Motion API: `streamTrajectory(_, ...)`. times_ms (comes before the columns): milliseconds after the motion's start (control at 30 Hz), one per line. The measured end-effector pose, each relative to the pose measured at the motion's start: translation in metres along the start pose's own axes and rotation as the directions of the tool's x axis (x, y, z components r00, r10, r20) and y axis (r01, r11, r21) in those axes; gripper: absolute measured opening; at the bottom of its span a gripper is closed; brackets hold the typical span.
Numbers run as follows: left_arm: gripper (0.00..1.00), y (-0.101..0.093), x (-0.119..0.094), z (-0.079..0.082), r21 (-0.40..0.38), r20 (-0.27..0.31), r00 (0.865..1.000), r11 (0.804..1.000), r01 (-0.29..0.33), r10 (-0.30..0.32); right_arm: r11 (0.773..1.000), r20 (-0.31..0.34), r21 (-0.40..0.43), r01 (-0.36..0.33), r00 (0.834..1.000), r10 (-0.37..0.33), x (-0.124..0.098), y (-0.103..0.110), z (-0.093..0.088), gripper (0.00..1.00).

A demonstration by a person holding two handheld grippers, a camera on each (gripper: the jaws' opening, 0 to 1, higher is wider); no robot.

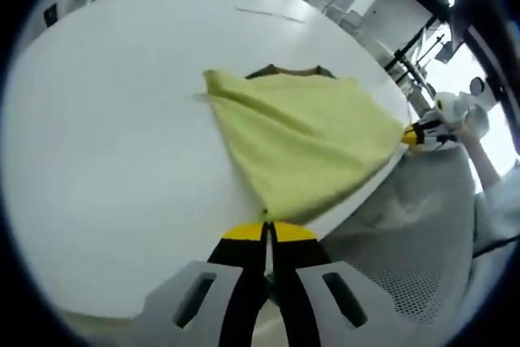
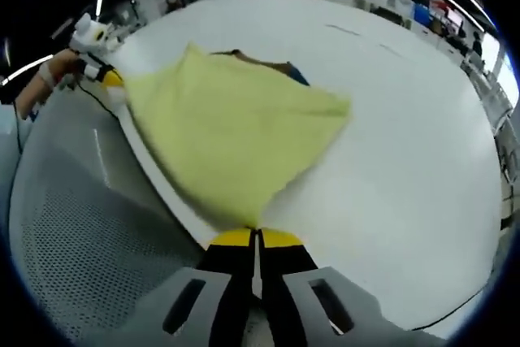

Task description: Fold the garment on the visible template until the final outline fits inside the template.

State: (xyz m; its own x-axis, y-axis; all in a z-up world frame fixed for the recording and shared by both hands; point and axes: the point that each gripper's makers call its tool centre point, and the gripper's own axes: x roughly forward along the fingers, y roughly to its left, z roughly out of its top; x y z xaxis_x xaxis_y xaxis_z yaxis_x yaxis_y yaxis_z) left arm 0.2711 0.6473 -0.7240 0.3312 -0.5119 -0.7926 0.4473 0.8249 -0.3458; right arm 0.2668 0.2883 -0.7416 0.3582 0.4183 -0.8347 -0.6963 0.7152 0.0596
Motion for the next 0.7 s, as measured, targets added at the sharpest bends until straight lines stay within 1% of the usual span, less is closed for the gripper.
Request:
streamTrajectory(67, 0.00, -0.001, -0.003, 0.006, 0.031, -0.005, 1.000, 1.000, 0.003, -0.002, 0.999, -0.004, -0.053, -0.006, 1.000, 0.006, -0.005, -0.002, 0.007, 0.01)
streamTrajectory(133, 0.00, -0.001, -0.005, 0.010, 0.060, -0.009, 1.000, 0.998, 0.003, -0.003, 0.996, -0.009, -0.086, -0.009, 1.000, 0.008, -0.009, -0.003, 0.012, 0.01)
streamTrajectory(167, 0.00, -0.002, -0.006, 0.012, 0.075, -0.014, 1.000, 0.997, 0.005, -0.004, 0.996, -0.009, -0.086, -0.009, 1.000, 0.009, -0.011, -0.003, 0.015, 0.01)
streamTrajectory(200, 0.00, -0.002, -0.007, 0.012, 0.084, -0.019, 1.000, 0.996, 0.007, -0.006, 0.996, -0.010, -0.091, -0.011, 1.000, 0.010, -0.013, -0.003, 0.017, 0.01)
streamTrajectory(267, 0.00, -0.004, -0.010, 0.011, 0.115, -0.045, 0.999, 0.993, 0.017, -0.012, 0.992, -0.010, -0.127, -0.011, 1.000, 0.010, -0.016, -0.003, 0.021, 0.01)
streamTrajectory(333, 0.00, -0.005, -0.012, 0.011, 0.142, -0.057, 0.998, 0.990, 0.019, -0.011, 0.983, -0.014, -0.184, -0.012, 1.000, 0.009, -0.020, -0.001, 0.024, 0.01)
streamTrajectory(367, 0.00, -0.007, -0.015, 0.011, 0.169, -0.060, 0.998, 0.985, 0.019, -0.009, 0.980, -0.014, -0.198, -0.007, 1.000, 0.004, -0.021, 0.000, 0.025, 0.01)
streamTrajectory(433, 0.00, -0.011, -0.020, 0.015, 0.199, -0.048, 0.999, 0.980, 0.017, -0.007, 0.974, -0.002, -0.225, 0.000, 1.000, 0.000, -0.025, 0.002, 0.029, 0.01)
streamTrajectory(500, 0.00, -0.012, -0.024, 0.020, 0.211, -0.035, 0.999, 0.977, 0.008, -0.001, 0.965, 0.014, -0.261, 0.011, 1.000, -0.008, -0.030, 0.004, 0.035, 0.01)
streamTrajectory(533, 0.00, -0.011, -0.026, 0.023, 0.244, -0.031, 0.999, 0.970, -0.004, 0.012, 0.960, 0.019, -0.280, 0.018, 1.000, -0.014, -0.032, 0.005, 0.036, 0.01)
streamTrajectory(567, 0.00, -0.011, -0.027, 0.024, 0.262, -0.029, 0.999, 0.965, -0.007, 0.015, 0.956, 0.022, -0.294, 0.022, 1.000, -0.016, -0.033, 0.005, 0.037, 0.01)
streamTrajectory(600, 0.00, -0.013, -0.027, 0.021, 0.253, -0.048, 0.999, 0.968, -0.002, 0.015, 0.951, 0.024, -0.309, 0.017, 1.000, -0.010, -0.035, 0.007, 0.038, 0.01)
streamTrajectory(633, 0.00, -0.014, -0.027, 0.018, 0.268, -0.065, 0.998, 0.963, 0.010, 0.007, 0.954, 0.010, -0.299, -0.012, 1.000, 0.016, -0.035, 0.012, 0.035, 0.01)
streamTrajectory(700, 0.00, -0.015, -0.024, 0.012, 0.266, -0.082, 0.997, 0.964, 0.020, 0.001, 0.958, -0.010, -0.286, -0.030, 1.000, 0.028, -0.032, 0.014, 0.026, 0.01)
